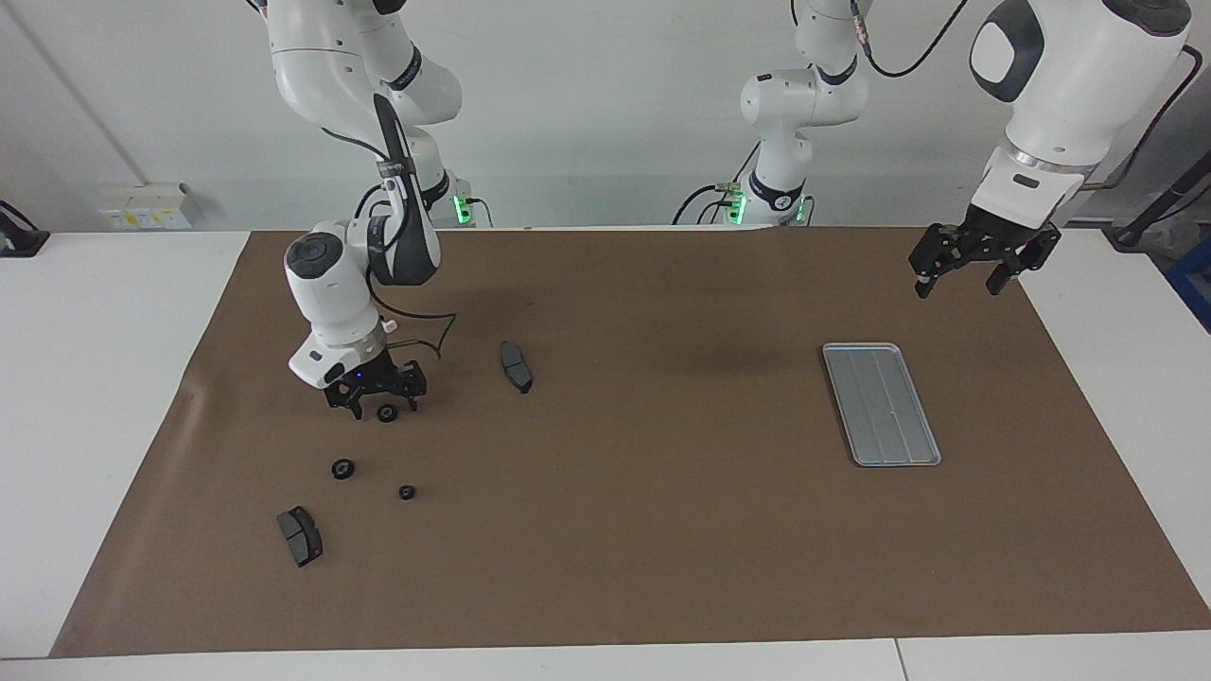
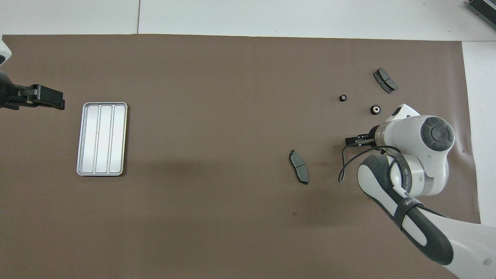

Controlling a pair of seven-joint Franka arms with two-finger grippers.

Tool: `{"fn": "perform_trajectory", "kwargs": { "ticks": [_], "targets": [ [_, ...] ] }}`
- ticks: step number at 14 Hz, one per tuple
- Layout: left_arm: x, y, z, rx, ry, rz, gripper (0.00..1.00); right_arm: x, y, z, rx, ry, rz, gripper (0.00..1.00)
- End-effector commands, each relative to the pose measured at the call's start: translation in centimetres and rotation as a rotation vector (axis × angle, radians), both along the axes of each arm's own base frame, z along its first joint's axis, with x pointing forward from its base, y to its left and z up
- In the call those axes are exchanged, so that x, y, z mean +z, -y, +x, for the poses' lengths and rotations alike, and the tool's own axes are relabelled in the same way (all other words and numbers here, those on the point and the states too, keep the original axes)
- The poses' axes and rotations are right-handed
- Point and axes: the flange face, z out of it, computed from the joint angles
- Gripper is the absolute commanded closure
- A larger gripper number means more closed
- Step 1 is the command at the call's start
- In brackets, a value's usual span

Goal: Pick bearing gear from pile to tray
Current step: 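Reach and grasp a black bearing with the right gripper, then carry the bearing with the right gripper toward the table center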

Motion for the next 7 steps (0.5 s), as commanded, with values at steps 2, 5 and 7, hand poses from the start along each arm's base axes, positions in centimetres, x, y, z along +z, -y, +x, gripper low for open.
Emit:
{"fn": "perform_trajectory", "kwargs": {
  "ticks": [2,5,7],
  "targets": [
    [0.12,-0.38,-0.83,-0.002,-0.001,0.005,0.00,-0.30,0.17,-0.18,0.020,0.017,0.011,0.22],
    [0.12,-0.38,-0.83,-0.002,-0.001,0.005,0.00,-0.30,0.25,-0.17,0.020,0.017,0.011,0.34],
    [0.12,-0.38,-0.83,-0.002,-0.001,0.005,0.00,-0.30,0.17,-0.18,0.022,0.017,0.011,0.42]
  ]
}}
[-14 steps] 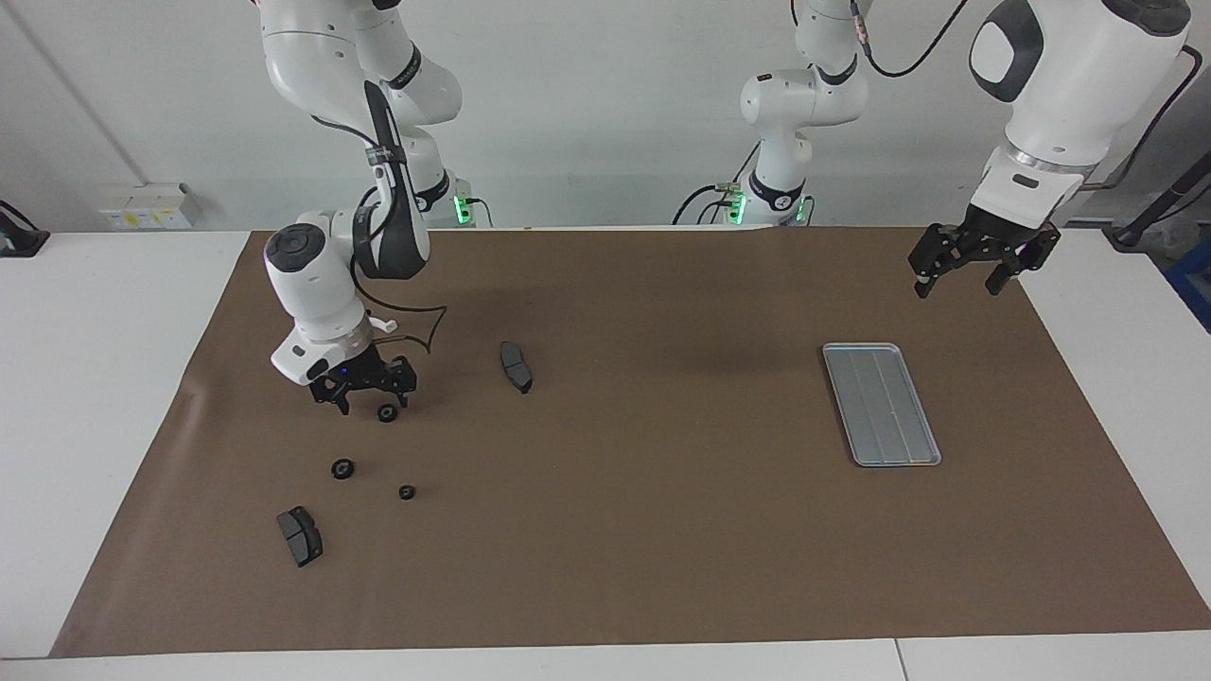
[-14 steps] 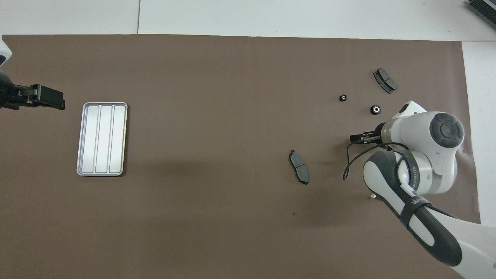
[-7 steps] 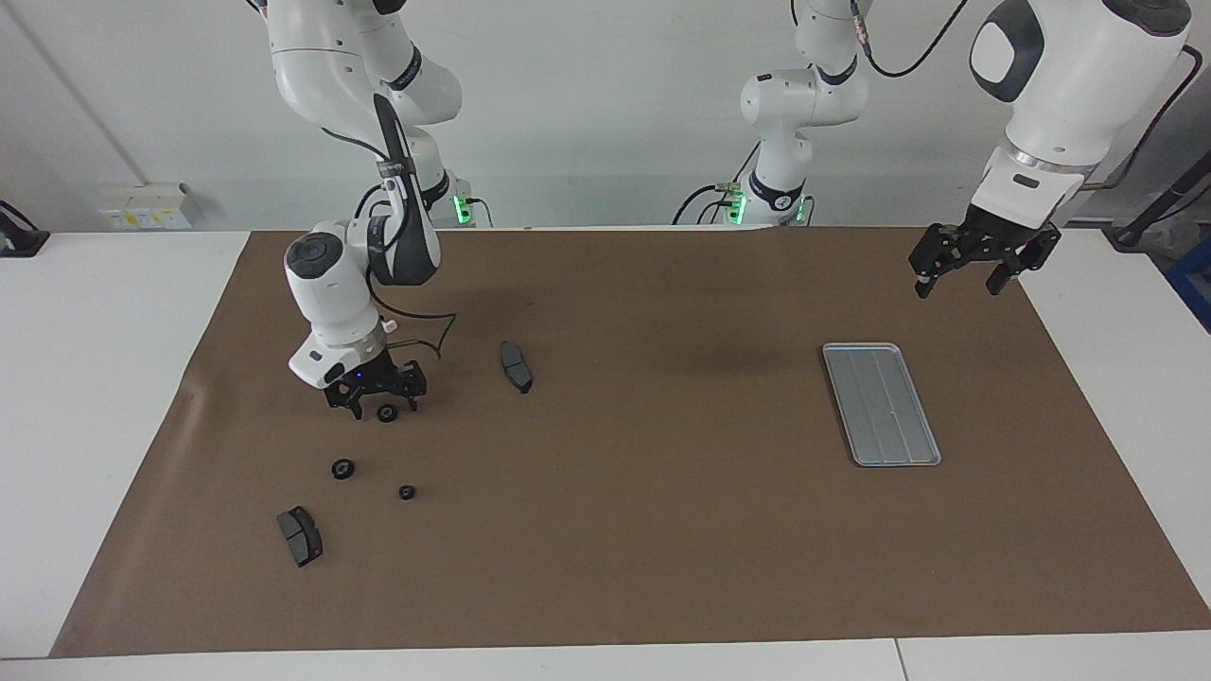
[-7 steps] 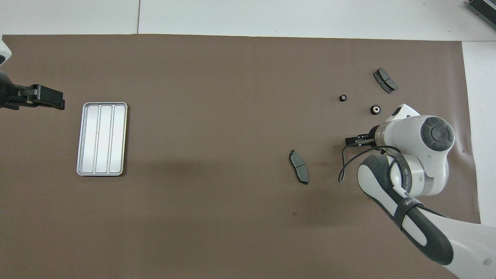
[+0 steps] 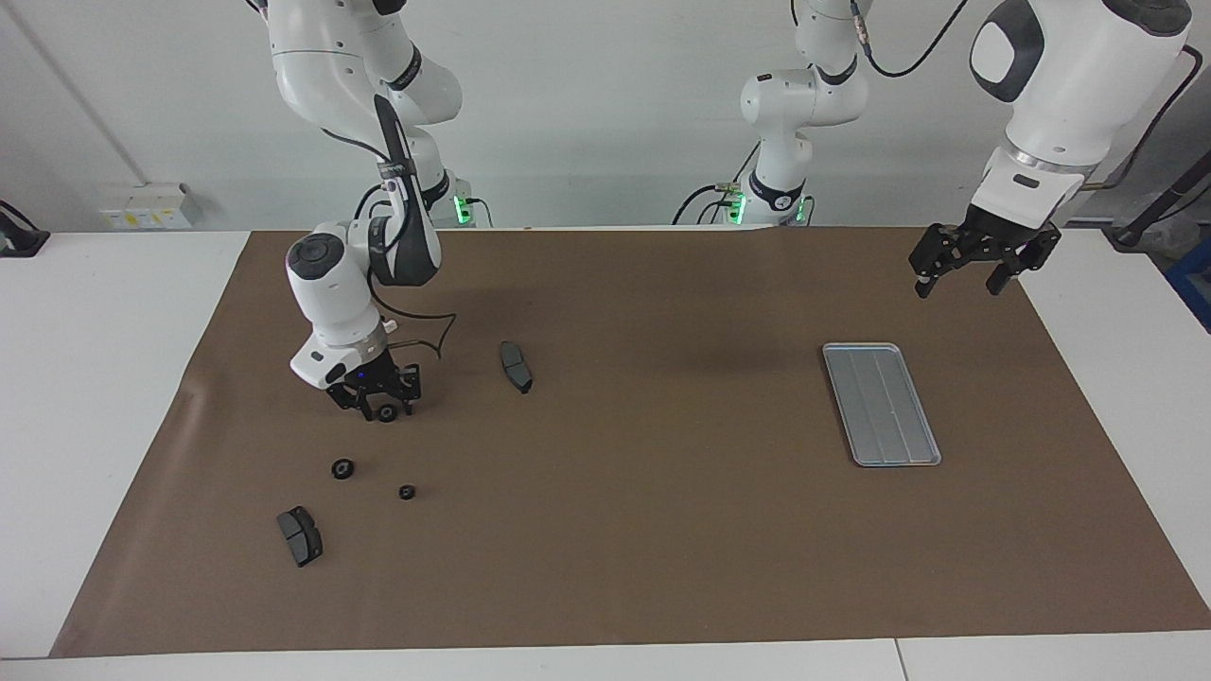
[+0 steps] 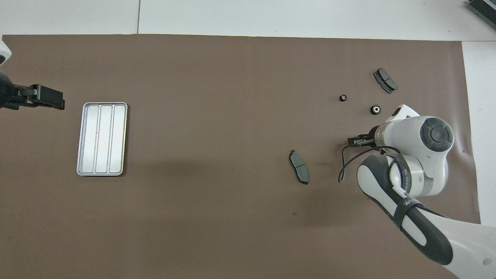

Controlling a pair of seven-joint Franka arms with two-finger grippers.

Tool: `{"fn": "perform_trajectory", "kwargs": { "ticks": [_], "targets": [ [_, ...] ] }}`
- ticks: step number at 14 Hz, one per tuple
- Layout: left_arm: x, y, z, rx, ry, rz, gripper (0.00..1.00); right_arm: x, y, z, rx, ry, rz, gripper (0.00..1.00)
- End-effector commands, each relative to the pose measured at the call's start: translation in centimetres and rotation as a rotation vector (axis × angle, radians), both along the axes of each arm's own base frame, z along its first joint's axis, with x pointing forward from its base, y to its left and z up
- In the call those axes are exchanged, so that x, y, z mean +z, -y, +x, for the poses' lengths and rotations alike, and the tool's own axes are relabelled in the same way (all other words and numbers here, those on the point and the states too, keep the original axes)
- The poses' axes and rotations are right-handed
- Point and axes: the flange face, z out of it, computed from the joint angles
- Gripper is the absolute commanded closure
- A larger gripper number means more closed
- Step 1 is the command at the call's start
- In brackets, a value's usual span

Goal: Pick bearing gear from pile to tray
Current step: 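Carry the bearing with the right gripper toward the table center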

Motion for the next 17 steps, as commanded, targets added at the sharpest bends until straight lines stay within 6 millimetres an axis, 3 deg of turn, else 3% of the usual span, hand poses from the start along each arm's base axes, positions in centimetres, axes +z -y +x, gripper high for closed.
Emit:
{"fn": "perform_trajectory", "kwargs": {
  "ticks": [1,3,4,5,6,9,11,14,15,17],
  "targets": [
    [0.1,-0.3,-0.8,-0.004,-0.001,0.005,0.00,-0.3,0.3,-0.2,0.018,0.014,0.011,0.46],
    [0.1,-0.4,-0.8,-0.003,0.001,0.005,0.00,-0.3,0.3,-0.1,0.017,0.015,0.011,0.59],
    [0.1,-0.4,-0.8,-0.003,-0.001,0.005,0.00,-0.3,0.2,-0.1,0.020,0.015,0.011,0.74],
    [0.1,-0.4,-0.8,-0.003,-0.001,0.005,0.00,-0.3,0.1,-0.1,0.014,0.015,0.012,0.96],
    [0.1,-0.4,-0.8,-0.003,0.001,0.005,0.00,-0.2,0.0,-0.1,0.006,0.015,0.013,1.00],
    [0.1,-0.4,-0.8,-0.003,0.001,0.005,0.00,1.2,-0.1,0.8,-0.001,0.015,0.016,1.00],
    [0.1,-0.4,-0.8,-0.003,-0.001,0.005,0.00,4.6,-1.7,2.4,-0.017,-0.030,0.021,1.00],
    [0.1,-0.5,-0.8,-0.001,-0.001,0.005,0.00,10.8,-6.6,4.8,-0.092,-0.071,0.033,1.00],
    [0.1,-0.4,-0.8,-0.002,-0.001,0.005,0.00,12.2,-8.5,5.0,-0.114,-0.068,0.039,1.00],
    [0.1,-0.4,-0.8,-0.003,-0.001,0.005,0.00,13.1,-13.1,4.8,-0.148,-0.047,0.053,1.00]
  ]
}}
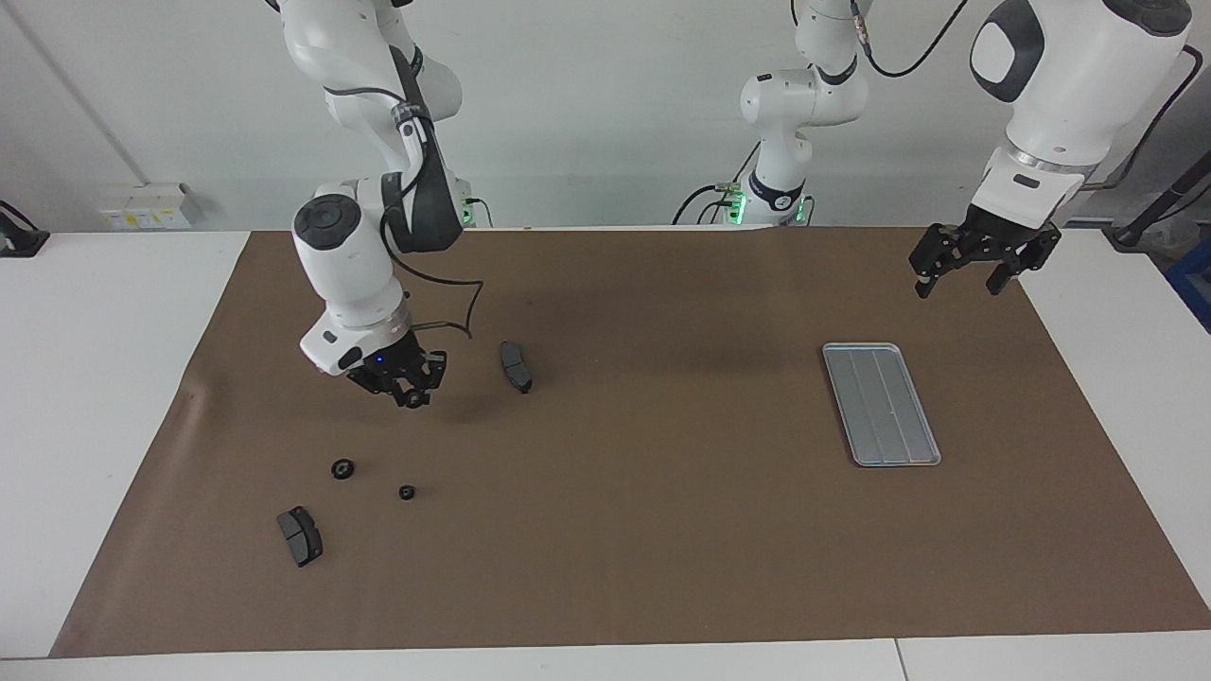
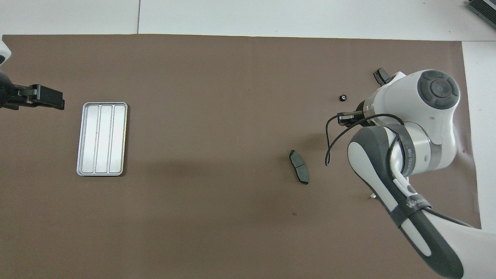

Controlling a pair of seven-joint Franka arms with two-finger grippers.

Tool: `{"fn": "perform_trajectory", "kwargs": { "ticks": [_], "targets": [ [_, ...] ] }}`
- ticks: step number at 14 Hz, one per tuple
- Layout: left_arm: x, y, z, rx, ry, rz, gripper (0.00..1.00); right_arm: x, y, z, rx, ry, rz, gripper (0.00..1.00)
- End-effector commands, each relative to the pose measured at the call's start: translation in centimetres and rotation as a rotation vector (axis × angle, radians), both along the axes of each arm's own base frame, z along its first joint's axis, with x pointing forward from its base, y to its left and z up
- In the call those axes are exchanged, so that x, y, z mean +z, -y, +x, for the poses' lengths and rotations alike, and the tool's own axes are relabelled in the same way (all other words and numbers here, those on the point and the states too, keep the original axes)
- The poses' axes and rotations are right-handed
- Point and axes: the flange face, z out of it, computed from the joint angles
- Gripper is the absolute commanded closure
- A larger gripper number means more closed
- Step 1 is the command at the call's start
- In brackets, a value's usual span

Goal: Pick bearing gear from pile to tray
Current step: 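Carry the bearing with the right gripper toward the table center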

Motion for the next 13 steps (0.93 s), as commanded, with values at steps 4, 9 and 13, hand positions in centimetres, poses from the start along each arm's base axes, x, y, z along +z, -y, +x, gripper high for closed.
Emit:
{"fn": "perform_trajectory", "kwargs": {
  "ticks": [4,9,13],
  "targets": [
    [0.1,-0.3,-0.8,-0.003,-0.001,0.005,0.00,0.4,-13.7,-1.3,-0.110,0.002,0.073,1.00],
    [0.1,-0.3,-0.8,-0.003,-0.001,0.005,0.00,-1.8,-23.7,-3.1,-0.216,0.012,0.108,1.00],
    [0.1,-0.3,-0.8,-0.003,-0.001,0.005,0.00,-7.7,-31.5,-5.5,-0.232,0.013,0.103,1.00]
  ]
}}
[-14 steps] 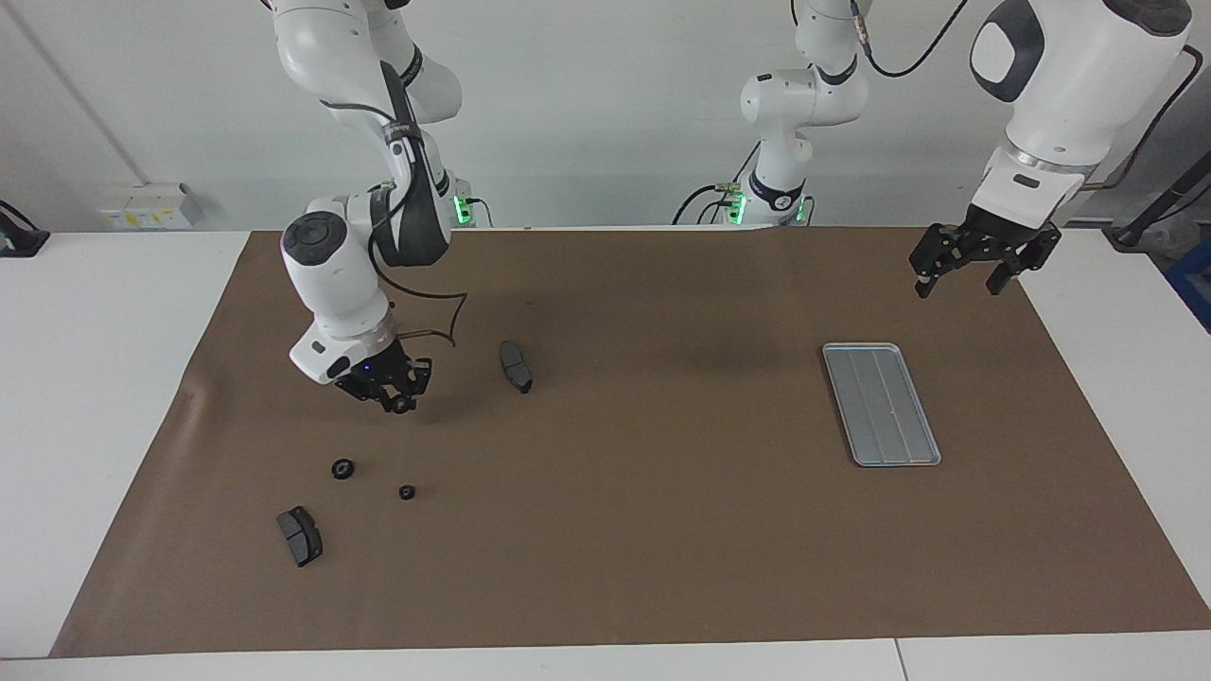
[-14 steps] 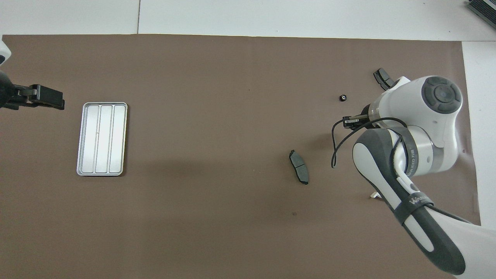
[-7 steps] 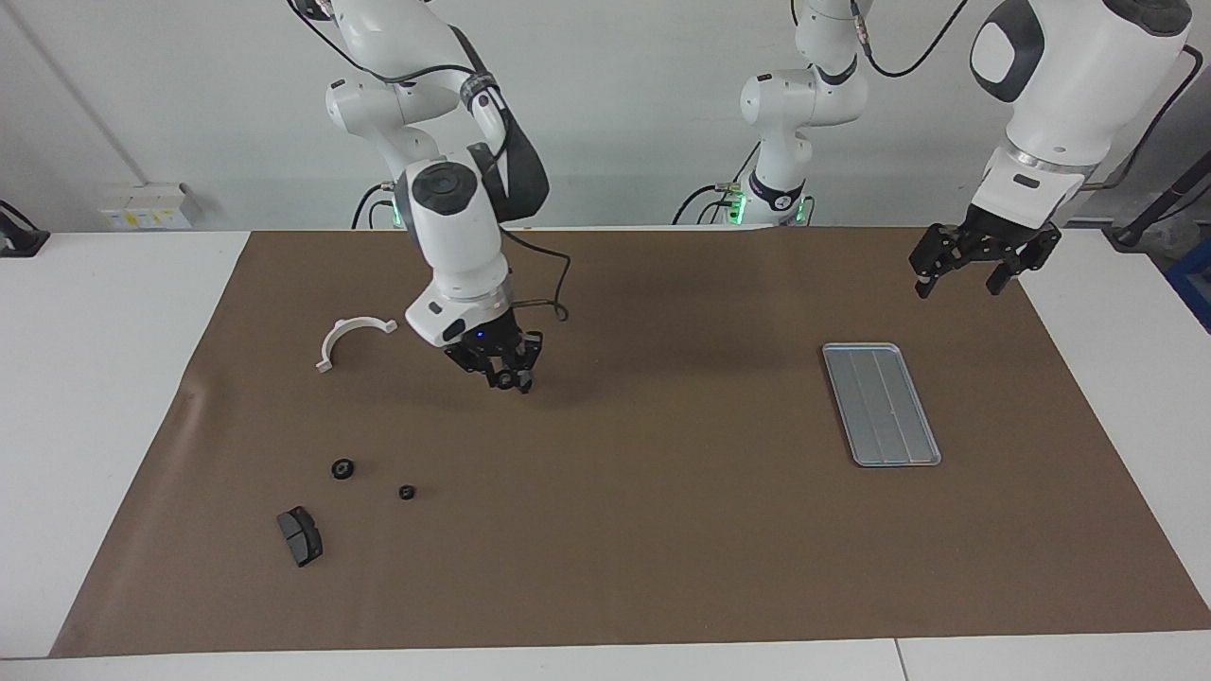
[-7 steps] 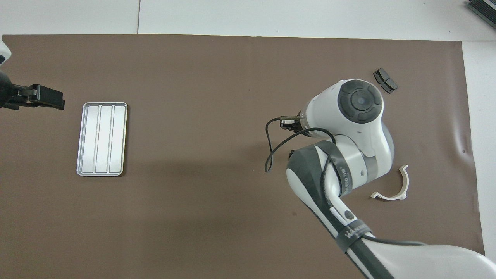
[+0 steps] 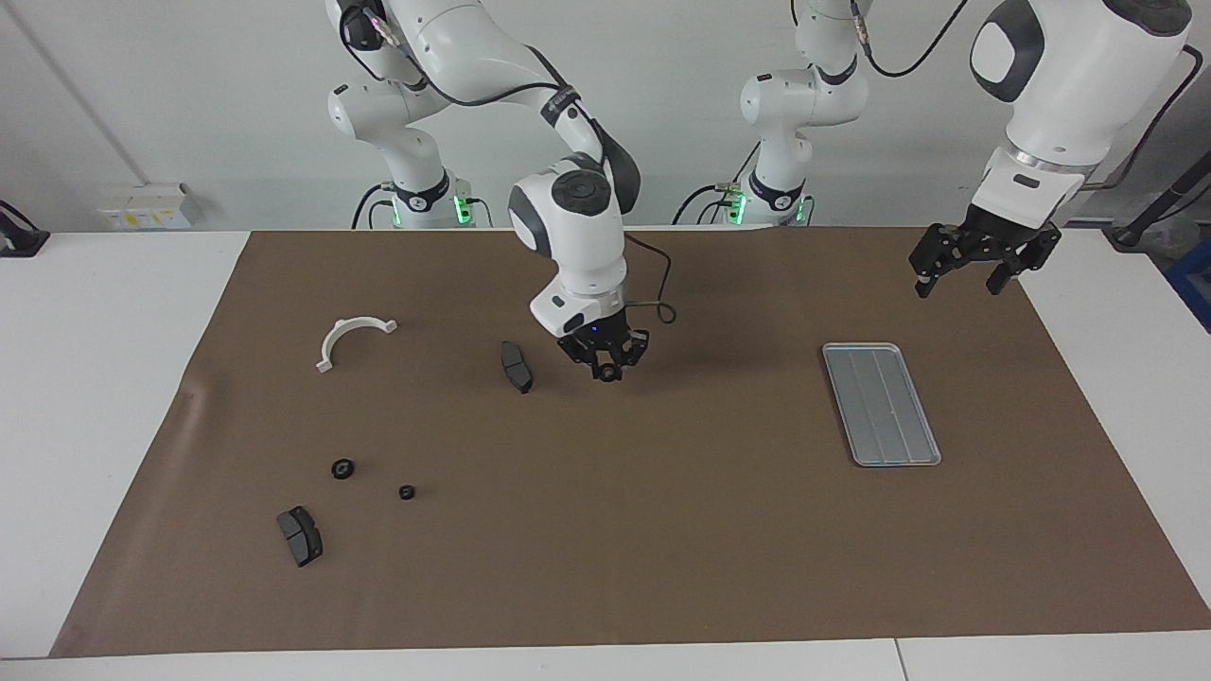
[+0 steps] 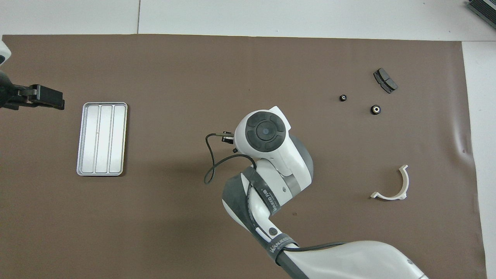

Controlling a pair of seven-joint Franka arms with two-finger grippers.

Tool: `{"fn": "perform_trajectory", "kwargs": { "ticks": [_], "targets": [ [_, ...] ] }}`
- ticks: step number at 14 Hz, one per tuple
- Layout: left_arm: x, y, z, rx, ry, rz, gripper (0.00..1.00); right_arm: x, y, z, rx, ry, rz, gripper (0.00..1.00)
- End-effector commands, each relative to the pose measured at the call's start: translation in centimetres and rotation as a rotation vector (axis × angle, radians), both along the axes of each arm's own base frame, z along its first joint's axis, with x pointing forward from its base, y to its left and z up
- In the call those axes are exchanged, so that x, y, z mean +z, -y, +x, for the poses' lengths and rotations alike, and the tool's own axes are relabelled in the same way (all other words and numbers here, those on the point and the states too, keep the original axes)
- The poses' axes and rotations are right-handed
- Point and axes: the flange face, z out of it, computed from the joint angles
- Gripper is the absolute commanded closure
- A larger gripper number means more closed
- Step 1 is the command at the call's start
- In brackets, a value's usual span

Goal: Pick bearing gear from pile to tray
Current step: 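Carry the bearing with the right gripper toward the table center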

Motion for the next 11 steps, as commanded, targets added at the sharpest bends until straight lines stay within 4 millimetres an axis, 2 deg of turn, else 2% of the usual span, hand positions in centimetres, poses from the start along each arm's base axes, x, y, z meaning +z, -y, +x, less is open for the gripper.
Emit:
{"fn": "perform_trajectory", "kwargs": {
  "ticks": [1,4,5,6,7,8,10,11],
  "targets": [
    [0.1,-0.3,-0.8,-0.003,-0.001,0.005,0.00,-2.2,-3.4,0.4,-0.018,0.018,0.004,1.00],
    [0.1,-0.2,-0.8,-0.003,-0.001,0.005,0.00,-3.6,-4.8,-1.1,-0.010,0.004,-0.016,0.98],
    [0.1,-0.3,-0.8,-0.002,-0.001,0.005,0.00,-3.9,-4.6,-1.2,-0.011,-0.001,-0.022,0.89],
    [0.1,-0.3,-0.8,0.003,0.000,0.004,0.00,-4.2,-4.7,-1.4,-0.008,-0.002,-0.021,0.71],
    [0.1,-0.4,-0.8,0.003,0.000,0.005,0.00,-4.8,-4.4,-1.6,-0.009,-0.004,-0.026,0.39],
    [0.1,-0.4,-0.8,0.003,0.001,0.005,0.00,-5.1,-4.4,-1.8,-0.008,-0.002,-0.023,0.00],
    [0.4,-0.3,-1.0,0.000,0.004,0.005,0.00,-4.9,-4.5,-2.1,0.022,0.010,-0.056,0.00],
    [0.5,-0.4,-1.0,0.001,0.006,0.005,0.00,-4.5,-4.1,-1.6,0.030,0.024,-0.074,0.00]
  ]
}}
